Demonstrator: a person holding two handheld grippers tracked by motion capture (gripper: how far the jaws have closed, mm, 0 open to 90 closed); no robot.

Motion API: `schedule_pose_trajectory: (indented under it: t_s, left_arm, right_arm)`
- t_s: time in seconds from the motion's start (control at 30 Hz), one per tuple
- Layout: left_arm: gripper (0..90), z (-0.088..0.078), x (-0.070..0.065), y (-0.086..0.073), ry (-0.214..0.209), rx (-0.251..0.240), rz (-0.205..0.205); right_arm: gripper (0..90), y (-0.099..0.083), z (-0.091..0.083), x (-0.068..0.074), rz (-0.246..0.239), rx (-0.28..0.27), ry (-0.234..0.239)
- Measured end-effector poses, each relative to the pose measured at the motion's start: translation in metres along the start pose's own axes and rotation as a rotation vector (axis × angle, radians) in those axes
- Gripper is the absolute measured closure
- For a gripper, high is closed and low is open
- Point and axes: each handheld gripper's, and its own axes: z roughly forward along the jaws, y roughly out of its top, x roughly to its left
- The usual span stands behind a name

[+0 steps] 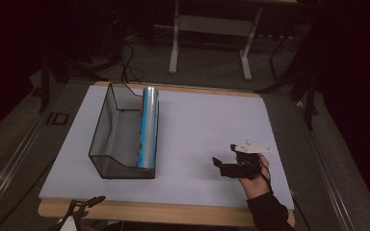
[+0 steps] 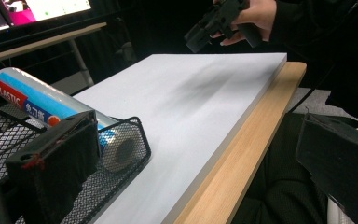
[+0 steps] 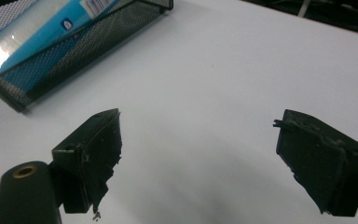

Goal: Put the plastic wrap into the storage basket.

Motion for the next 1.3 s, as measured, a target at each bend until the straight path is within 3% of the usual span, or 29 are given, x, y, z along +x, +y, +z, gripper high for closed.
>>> schedule_pose_trajectory:
  t_s: [0.63, 0.83, 1.3]
  left_arm:
    - [0.3, 0.001, -0.001, 0.0, -0.009, 0.01, 0.005]
    - [0.3, 0.0, -0.002, 0.0, -0.014, 0.009, 0.008]
    - [0.3, 0.001, -0.002, 0.0, -0.019, 0.017, 0.009]
  right_arm:
    - [13.7, -0.033, -0.017, -0.005, 0.025, 0.019, -0.018]
    - [13.7, -0.04, -0.012, -0.01, 0.009, 0.017, -0.045]
    - [14.5, -0.043, -0.004, -0.011, -0.032, 0.018, -0.039]
